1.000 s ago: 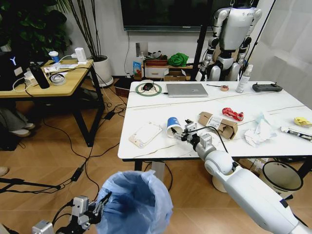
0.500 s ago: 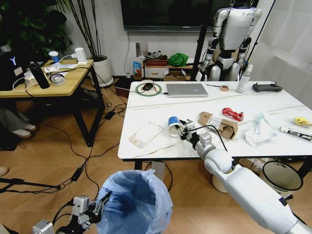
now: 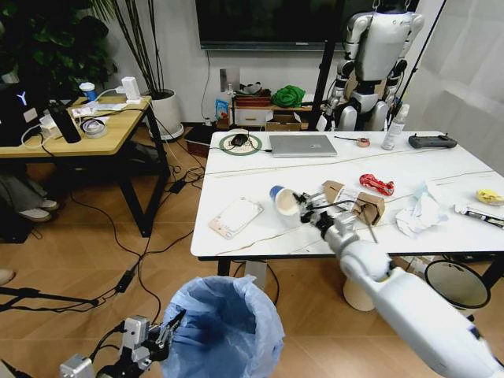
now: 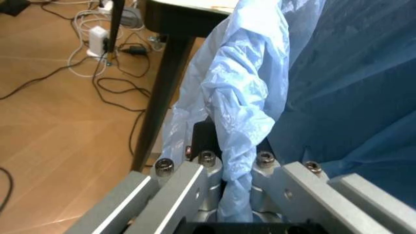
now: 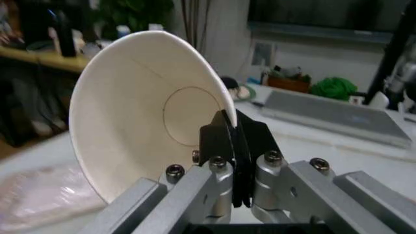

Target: Pick up the trash bin and place the trash from the table into it.

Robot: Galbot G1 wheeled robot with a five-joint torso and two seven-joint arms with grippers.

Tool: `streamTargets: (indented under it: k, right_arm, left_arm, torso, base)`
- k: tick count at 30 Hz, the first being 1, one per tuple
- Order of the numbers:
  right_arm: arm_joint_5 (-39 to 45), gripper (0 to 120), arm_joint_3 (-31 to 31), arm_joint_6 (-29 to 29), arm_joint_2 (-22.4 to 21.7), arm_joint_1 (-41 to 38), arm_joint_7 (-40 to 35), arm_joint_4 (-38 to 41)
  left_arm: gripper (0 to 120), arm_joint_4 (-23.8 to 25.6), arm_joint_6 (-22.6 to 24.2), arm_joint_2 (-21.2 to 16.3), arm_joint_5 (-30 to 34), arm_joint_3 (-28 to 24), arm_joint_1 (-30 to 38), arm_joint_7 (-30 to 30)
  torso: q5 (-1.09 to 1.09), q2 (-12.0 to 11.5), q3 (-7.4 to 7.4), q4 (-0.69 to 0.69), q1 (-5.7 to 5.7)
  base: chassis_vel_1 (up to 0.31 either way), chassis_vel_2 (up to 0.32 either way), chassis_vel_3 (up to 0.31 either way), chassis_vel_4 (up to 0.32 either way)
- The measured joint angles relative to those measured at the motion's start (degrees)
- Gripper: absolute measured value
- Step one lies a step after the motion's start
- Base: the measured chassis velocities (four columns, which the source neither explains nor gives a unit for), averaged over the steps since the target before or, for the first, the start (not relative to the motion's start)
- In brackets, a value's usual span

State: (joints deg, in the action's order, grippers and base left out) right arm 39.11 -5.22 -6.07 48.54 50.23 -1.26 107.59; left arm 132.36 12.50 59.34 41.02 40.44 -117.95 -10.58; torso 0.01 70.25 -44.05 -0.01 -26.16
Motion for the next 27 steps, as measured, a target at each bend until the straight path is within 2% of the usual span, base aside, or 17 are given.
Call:
streamTargets:
  k: [3, 4, 6, 9, 11, 17, 24, 27]
  right_arm:
    - [7.6, 0, -4.4, 0.4, -5.4, 2.8, 3.3, 9.0]
    - [7.6, 0, -4.4, 0.4, -5.4, 2.8, 3.3, 9.0]
    - [12.1, 0, -6.7, 0.6, -9.7, 5.4, 6.4, 16.1]
    - [14.2, 0, -7.6, 0.8, -13.6, 8.8, 9.6, 22.6]
    - [14.2, 0, -7.7, 0.8, -14.3, 9.6, 10.2, 23.7]
    - [9.8, 0, -10.9, 2.4, -20.8, 22.6, 15.6, 28.2]
    - [4.8, 0, -16.3, 2.6, -23.5, 32.6, 20.0, 31.4]
    - [3.7, 0, -17.5, 2.6, -23.5, 33.9, 20.6, 31.7]
  left_arm:
    - [0, -0.4, 0.4, -1.2, 1.8, -0.8, 1.8, 0.7]
    - [0, -0.4, 0.4, -1.2, 1.8, -0.8, 1.8, 0.7]
    - [0, -0.4, 0.8, -2.1, 3.4, -1.5, 3.1, 1.5]
    - [0, -0.4, 1.6, -3.1, 4.7, -3.4, 5.1, 2.4]
    - [0, -0.4, 1.8, -3.3, 4.9, -3.9, 5.5, 2.7]
    - [0, -0.4, 2.6, -5.3, 7.3, -9.6, 9.7, 4.3]
    - [0, -1.7, 2.9, -5.8, 7.6, -11.5, 12.4, 5.4]
    - [0, -1.9, 2.9, -5.8, 7.6, -11.7, 12.6, 5.6]
  torso:
    - [0.0, 0.0, 0.01, 0.0, 0.01]
    - [0.0, 0.0, 0.01, 0.0, 0.01]
    - [0.0, 0.0, 0.01, 0.0, 0.01]
    - [-0.01, 0.0, 0.01, 0.01, 0.01]
    - [0.0, 0.0, 0.01, 0.01, 0.01]
    - [0.0, 0.0, 0.0, 0.0, 0.01]
    - [0.0, 0.0, 0.0, 0.01, 0.0]
    - [-0.01, 0.0, 0.0, 0.01, 0.0]
  base:
    - [0.0, 0.0, 0.0, 0.0]
    - [0.0, 0.0, 0.0, 0.0]
    - [0.0, 0.0, 0.0, 0.0]
    - [0.0, 0.0, 0.0, 0.0]
    - [0.0, 0.0, 0.0, 0.0]
    - [0.0, 0.0, 0.0, 0.0]
    - [0.0, 0.0, 0.0, 0.0]
    - [0.0, 0.0, 0.0, 0.0]
